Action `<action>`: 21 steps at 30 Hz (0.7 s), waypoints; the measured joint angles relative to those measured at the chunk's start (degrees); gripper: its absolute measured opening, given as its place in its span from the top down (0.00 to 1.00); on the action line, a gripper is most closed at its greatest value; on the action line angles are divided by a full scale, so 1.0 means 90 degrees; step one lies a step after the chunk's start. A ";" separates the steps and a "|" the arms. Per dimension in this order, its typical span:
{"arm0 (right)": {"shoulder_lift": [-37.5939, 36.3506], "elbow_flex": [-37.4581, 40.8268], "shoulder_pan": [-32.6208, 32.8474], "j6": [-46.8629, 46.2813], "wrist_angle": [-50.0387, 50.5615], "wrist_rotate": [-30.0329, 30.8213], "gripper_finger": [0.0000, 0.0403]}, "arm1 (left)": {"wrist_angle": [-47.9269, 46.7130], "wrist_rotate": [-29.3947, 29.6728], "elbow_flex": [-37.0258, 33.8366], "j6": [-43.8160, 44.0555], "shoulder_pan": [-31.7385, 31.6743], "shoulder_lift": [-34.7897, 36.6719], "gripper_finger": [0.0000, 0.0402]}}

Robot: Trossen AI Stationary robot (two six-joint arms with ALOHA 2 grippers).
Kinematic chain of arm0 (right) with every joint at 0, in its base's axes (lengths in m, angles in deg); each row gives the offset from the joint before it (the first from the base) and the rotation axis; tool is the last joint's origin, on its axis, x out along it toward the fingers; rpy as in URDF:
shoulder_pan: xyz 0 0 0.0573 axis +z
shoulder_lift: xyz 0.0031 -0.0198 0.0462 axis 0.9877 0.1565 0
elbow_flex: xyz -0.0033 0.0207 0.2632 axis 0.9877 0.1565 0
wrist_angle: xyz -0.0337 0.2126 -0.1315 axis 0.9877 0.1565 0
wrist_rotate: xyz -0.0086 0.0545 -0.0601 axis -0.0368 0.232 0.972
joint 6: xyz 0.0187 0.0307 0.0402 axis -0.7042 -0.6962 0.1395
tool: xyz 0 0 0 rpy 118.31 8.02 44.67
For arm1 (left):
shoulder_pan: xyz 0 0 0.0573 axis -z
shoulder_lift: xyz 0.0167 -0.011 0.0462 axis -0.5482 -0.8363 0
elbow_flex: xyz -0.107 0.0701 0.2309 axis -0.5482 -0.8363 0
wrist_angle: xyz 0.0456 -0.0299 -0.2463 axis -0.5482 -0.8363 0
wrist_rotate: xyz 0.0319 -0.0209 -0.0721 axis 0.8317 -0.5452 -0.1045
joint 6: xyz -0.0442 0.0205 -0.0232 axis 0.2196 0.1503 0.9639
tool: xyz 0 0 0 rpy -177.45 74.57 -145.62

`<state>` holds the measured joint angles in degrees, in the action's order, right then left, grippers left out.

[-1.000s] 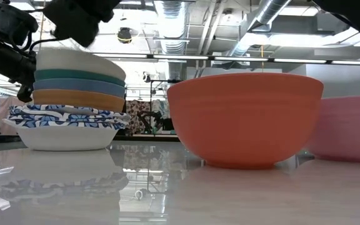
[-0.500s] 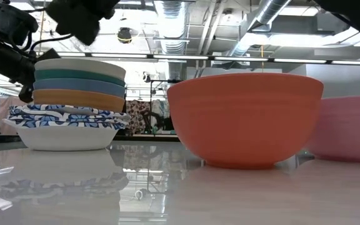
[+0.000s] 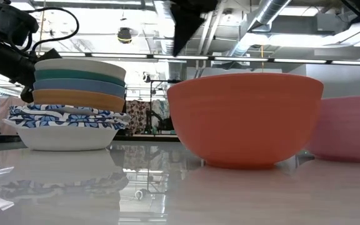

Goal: Nest bowls inside each other
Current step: Stack the orange bowl on top of the white bowl

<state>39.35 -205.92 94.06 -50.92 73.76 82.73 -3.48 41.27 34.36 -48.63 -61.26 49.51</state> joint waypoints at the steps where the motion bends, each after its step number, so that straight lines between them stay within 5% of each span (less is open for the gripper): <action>1: -0.0030 0.0000 -0.0056 -0.0271 0.0271 -0.0092 0.94 | -0.0002 -0.0004 0.0000 0.0000 0.0000 0.0000 1.00; 11: -0.0046 0.0002 -0.0260 -0.0325 0.1290 -0.1919 0.72 | -0.0022 -0.0106 0.0002 -0.0051 0.0002 0.0000 1.00; 21: -0.0535 0.0005 -0.0342 -0.0480 0.1342 -0.2253 0.55 | -0.0929 -0.0007 0.0183 -0.0290 0.0000 0.0002 1.00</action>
<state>34.53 -205.88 90.98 -55.24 85.83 62.45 -11.84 41.20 36.00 -51.24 -61.26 49.53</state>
